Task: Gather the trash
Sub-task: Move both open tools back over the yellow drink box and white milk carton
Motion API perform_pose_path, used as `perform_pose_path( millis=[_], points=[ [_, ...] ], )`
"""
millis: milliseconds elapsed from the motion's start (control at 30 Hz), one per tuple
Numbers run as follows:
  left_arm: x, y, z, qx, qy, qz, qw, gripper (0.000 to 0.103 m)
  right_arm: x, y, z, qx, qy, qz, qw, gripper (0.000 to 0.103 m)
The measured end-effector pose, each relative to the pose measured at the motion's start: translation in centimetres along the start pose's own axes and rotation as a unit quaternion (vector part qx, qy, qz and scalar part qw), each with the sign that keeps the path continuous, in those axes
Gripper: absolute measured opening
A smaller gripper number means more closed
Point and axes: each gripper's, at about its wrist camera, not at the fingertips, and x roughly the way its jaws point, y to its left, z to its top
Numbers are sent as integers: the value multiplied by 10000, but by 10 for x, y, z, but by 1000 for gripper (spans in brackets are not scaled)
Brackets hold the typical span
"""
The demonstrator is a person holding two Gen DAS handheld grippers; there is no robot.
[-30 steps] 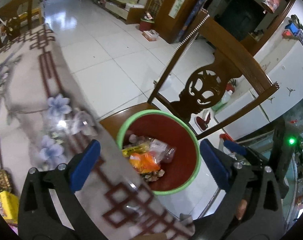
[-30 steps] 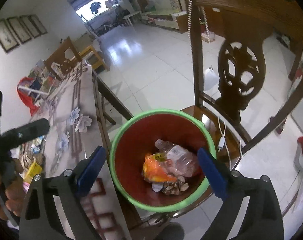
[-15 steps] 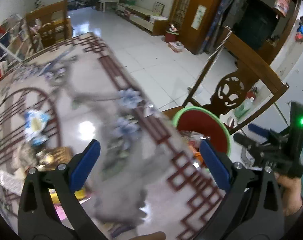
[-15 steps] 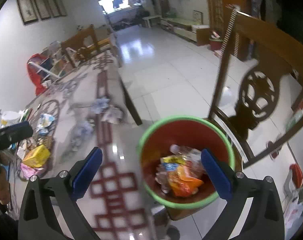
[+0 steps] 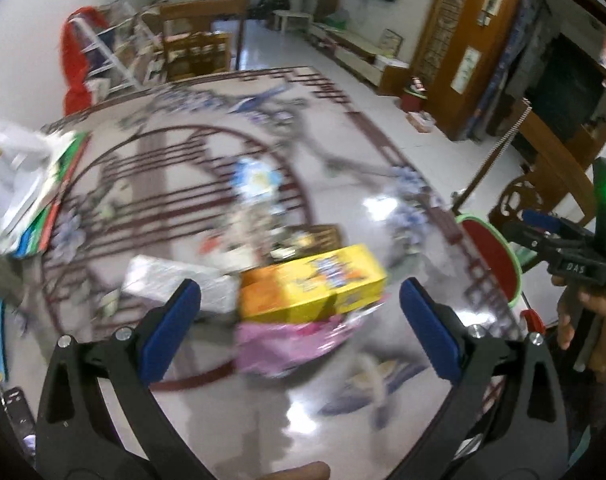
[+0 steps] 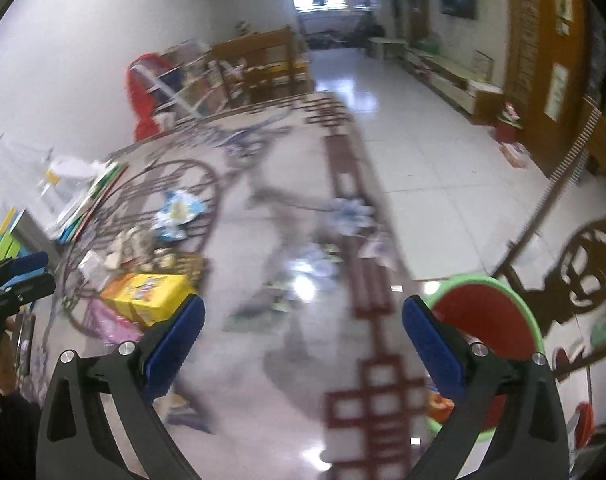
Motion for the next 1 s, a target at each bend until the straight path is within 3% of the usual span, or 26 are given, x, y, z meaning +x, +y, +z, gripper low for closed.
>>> perform_pose_path(
  millis=[267, 467, 800, 1000],
  points=[
    [0, 68, -24, -756, 167, -21, 9970, 97, 34, 79, -1, -718, 225, 407, 9963, 96],
    [14, 102, -33, -1585, 284, -172, 9868, 97, 61, 117, -8, -1321, 483, 496, 9888, 96],
    [55, 130, -27, -2684, 511, -73, 9619, 97, 98, 131, -6, -1964, 737, 569, 9761, 96],
    [77, 135, -14, -2893, 577, 62, 9555, 97, 124, 138, -4, -2500, 922, 809, 9604, 96]
  ],
)
